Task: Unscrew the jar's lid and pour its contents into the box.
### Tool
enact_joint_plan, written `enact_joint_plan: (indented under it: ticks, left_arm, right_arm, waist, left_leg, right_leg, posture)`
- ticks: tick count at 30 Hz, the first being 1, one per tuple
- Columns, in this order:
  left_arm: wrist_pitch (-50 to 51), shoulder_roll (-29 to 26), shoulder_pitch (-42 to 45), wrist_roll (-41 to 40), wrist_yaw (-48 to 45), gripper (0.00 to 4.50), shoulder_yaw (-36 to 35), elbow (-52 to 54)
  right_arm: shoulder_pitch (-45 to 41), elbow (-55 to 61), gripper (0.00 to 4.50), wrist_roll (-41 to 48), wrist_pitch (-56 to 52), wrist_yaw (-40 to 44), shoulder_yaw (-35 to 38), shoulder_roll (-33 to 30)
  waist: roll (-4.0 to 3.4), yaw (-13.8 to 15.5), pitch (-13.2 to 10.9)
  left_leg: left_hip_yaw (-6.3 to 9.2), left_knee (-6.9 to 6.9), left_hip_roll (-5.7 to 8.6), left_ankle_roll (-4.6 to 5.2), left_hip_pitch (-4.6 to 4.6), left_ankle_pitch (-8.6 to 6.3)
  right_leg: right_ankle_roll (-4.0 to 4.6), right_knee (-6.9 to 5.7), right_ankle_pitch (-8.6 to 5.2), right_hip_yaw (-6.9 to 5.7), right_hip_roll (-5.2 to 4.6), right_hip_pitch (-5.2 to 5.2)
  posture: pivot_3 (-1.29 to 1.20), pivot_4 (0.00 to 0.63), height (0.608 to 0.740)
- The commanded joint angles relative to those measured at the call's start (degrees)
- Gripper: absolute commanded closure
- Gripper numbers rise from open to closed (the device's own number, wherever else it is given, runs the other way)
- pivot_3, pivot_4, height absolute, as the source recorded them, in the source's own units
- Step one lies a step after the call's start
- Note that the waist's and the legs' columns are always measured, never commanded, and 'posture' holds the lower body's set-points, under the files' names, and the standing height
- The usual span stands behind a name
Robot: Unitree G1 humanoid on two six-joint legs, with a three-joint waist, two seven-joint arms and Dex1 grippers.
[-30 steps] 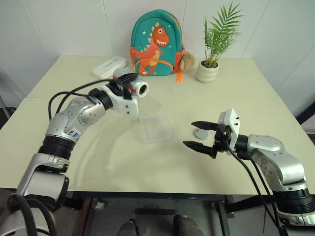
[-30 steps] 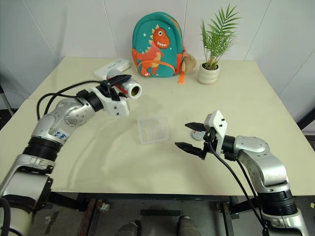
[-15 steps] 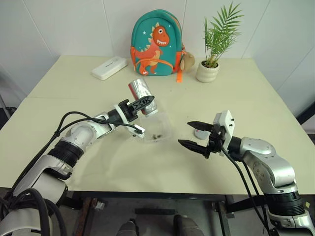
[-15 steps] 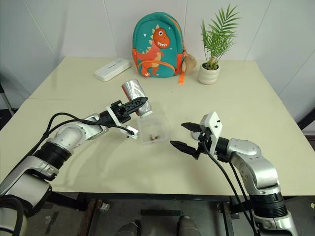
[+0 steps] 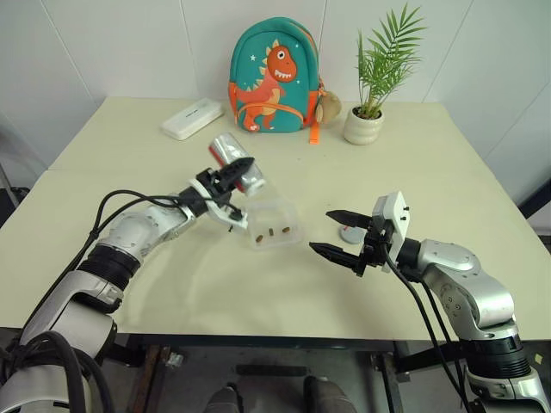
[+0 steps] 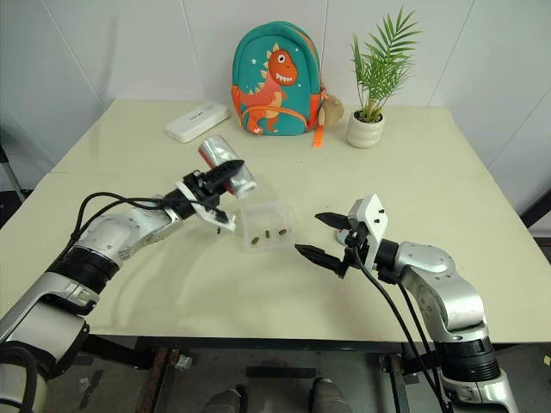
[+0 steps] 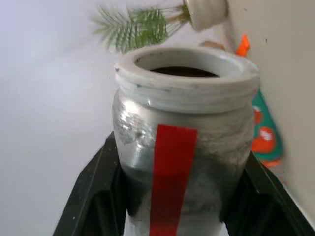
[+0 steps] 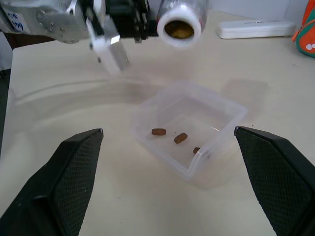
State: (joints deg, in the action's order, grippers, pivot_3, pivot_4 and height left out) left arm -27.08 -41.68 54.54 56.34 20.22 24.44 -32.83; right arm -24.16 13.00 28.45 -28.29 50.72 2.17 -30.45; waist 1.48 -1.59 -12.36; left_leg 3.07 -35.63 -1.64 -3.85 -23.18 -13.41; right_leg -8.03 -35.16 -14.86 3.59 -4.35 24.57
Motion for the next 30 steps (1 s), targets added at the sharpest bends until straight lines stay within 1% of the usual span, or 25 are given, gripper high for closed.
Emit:
enact_joint_plan:
  ticks: [1, 2, 5, 6, 7, 8, 10, 12, 14, 15, 17, 18, 20, 23, 25, 30]
  left_arm:
    - [3.5, 1.9, -2.5, -23.7, -16.8, 2.53, -11.7, -0.2]
    - [8.1, 3.3, -3.1, -30.6, -22.4, 2.53, -15.6, -0.1]
    - [20.2, 5.8, -3.9, -44.5, -33.5, 2.53, -24.4, 0.3]
    - [23.8, 6.2, -3.8, -48.4, -36.5, 2.53, -26.8, 0.3]
    - [28.3, 6.5, -3.2, -52.3, -37.5, 2.53, -30.3, -0.8]
    - [32.8, 6.4, -2.6, -55.1, -37.5, 2.53, -33.4, -2.3]
    - [38.4, 5.6, -2.0, -57.5, -33.6, 2.53, -38.2, -4.9]
    - [40.2, 5.1, -3.0, -59.7, -32.1, 2.53, -41.6, -6.0]
    - [40.3, 5.9, -5.0, -63.9, -32.4, 2.53, -45.9, -5.1]
    - [40.9, 5.9, -6.2, -64.4, -32.2, 2.53, -46.6, -5.0]
    - [44.5, 7.5, -7.9, -69.7, -33.5, 2.53, -50.4, -4.0]
    - [44.8, 8.2, -9.0, -71.3, -34.4, 2.53, -51.4, -2.7]
    - [42.9, 8.9, -11.6, -71.6, -35.9, 2.53, -50.7, 0.2]
    - [42.0, 9.7, -14.1, -71.4, -35.6, 2.53, -50.0, 2.5]
    - [39.4, 9.7, -15.8, -70.3, -35.7, 2.53, -49.0, 3.3]
    - [37.9, 10.1, -17.5, -71.8, -37.2, 2.53, -48.9, 3.6]
  right_arm:
    - [-0.5, 0.4, 0.01, 0.2, 1.5, 0.9, 0.1, -0.5]
    - [-0.5, 0.1, 0.01, 0.0, 2.0, 1.3, 0.1, -0.7]
    - [-0.8, -0.9, 0.01, -1.2, 3.9, 2.6, -0.1, -1.5]
    - [-1.0, -1.4, 0.01, -1.7, 4.8, 3.1, -0.3, -1.7]
    - [-1.2, -2.0, 0.01, -1.8, 5.7, 3.8, -0.3, -1.7]
    - [-1.4, -2.5, 0.01, -1.8, 6.5, 3.9, 0.0, -1.4]
    - [-2.1, -4.0, 0.01, -1.7, 8.0, 4.6, 0.6, -1.0]
    - [-2.7, -5.4, 0.01, -2.0, 10.1, 5.4, 0.9, -1.2]
    - [-3.2, -5.9, 0.01, -1.5, 11.2, 6.0, 1.1, -0.9]
    - [-3.6, -6.0, 0.01, -1.1, 11.6, 6.2, 1.3, -0.7]
    - [-4.9, -5.3, 0.01, 0.2, 11.8, 6.1, 1.7, 0.1]
    - [-5.6, -4.7, 0.01, 0.6, 11.8, 5.9, 1.7, 0.4]
    - [-7.0, -2.9, 0.01, 2.1, 11.2, 5.5, 1.7, 1.3]
    - [-7.6, -1.5, 0.01, 3.1, 11.4, 6.4, 1.2, 1.5]
    - [-7.5, -1.5, 0.01, 2.8, 11.6, 7.6, 0.6, 0.8]
    - [-7.4, -3.4, 0.01, 1.4, 12.5, 8.8, 0.2, 0.2]
  waist:
    - [0.00, 0.0, 0.0]
    - [-0.01, 0.0, 0.0]
    - [0.00, -0.1, 0.0]
    - [0.00, -0.1, 0.0]
    - [0.00, -0.1, 0.0]
    - [0.00, -0.2, 0.0]
    - [0.00, -0.4, 0.0]
    - [0.00, -0.5, 0.0]
    - [0.01, -0.4, 0.0]
    - [0.01, -0.3, 0.0]
    - [0.01, -0.2, 0.0]
    - [0.01, -0.1, 0.0]
    - [0.01, -0.1, 0.0]
    - [0.07, 0.0, 0.0]
    - [0.08, 0.0, 0.0]
    - [0.08, 0.0, 0.0]
  left_leg:
    - [0.00, 0.00, 0.00, 0.00, 0.01, 0.00]
    - [-0.01, -0.01, 0.00, 0.00, 0.01, 0.00]
    - [-0.01, -0.09, 0.00, 0.01, 0.01, 0.01]
    - [-0.01, -0.18, -0.01, 0.01, 0.01, 0.01]
    - [-0.01, -0.22, 0.00, 0.02, 0.01, 0.01]
    - [-0.01, -0.28, 0.00, 0.02, 0.02, 0.01]
    - [0.00, -0.39, 0.00, 0.02, 0.05, 0.01]
    - [0.01, -0.43, 0.00, 0.03, 0.12, 0.01]
    - [0.04, -0.44, 0.00, 0.02, 0.12, 0.04]
    - [0.04, -0.44, 0.00, 0.01, 0.12, 0.04]
    - [0.04, -0.44, 0.00, 0.00, 0.12, 0.05]
    - [0.04, -0.44, 0.00, 0.00, 0.12, 0.05]
    - [0.04, -0.45, 0.00, -0.02, 0.12, 0.06]
    - [0.08, -0.44, -0.01, -0.05, 0.11, 0.07]
    - [0.09, -0.44, -0.01, -0.05, 0.11, 0.07]
    - [0.07, -0.44, -0.01, -0.05, 0.12, 0.07]
  right_leg:
    - [0.00, -0.01, 0.00, 0.00, 0.00, 0.00]
    - [0.00, -0.02, 0.00, 0.00, 0.00, 0.00]
    - [0.01, -0.10, 0.00, 0.00, 0.00, -0.01]
    - [0.01, -0.17, 0.00, 0.00, 0.01, -0.01]
    - [0.01, -0.21, 0.00, 0.00, 0.01, -0.01]
    - [0.01, -0.27, 0.00, 0.00, 0.01, -0.02]
    - [0.01, -0.38, 0.00, 0.00, 0.01, -0.02]
    - [0.02, -0.45, 0.00, 0.00, 0.01, -0.06]
    - [0.03, -0.47, 0.01, 0.00, 0.01, -0.06]
    - [0.04, -0.48, 0.02, 0.00, 0.01, -0.06]
    - [0.05, -0.49, 0.02, 0.00, 0.01, -0.06]
    - [0.05, -0.49, 0.02, 0.00, 0.00, -0.06]
    - [0.07, -0.51, 0.03, 0.00, 0.00, -0.06]
    - [0.09, -0.51, 0.05, -0.01, 0.01, -0.06]
    - [0.09, -0.49, 0.05, -0.02, 0.01, -0.07]
    - [0.12, -0.44, 0.08, -0.02, 0.01, -0.09]
  posture:
    - [0.00, 0.150, 0.740]
    - [0.00, 0.150, 0.740]
    - [0.00, 0.150, 0.740]
    - [0.00, 0.150, 0.740]
    - [0.00, 0.150, 0.740]
    - [0.00, 0.150, 0.740]
    - [0.00, 0.150, 0.740]
    - [0.00, 0.150, 0.740]
    - [0.00, 0.150, 0.740]
    - [0.00, 0.150, 0.740]
    - [0.00, 0.150, 0.740]
    - [0.00, 0.150, 0.740]
    - [0.00, 0.150, 0.740]
    - [0.00, 0.150, 0.740]
    - [0.00, 0.150, 0.740]
    - [0.00, 0.150, 0.740]
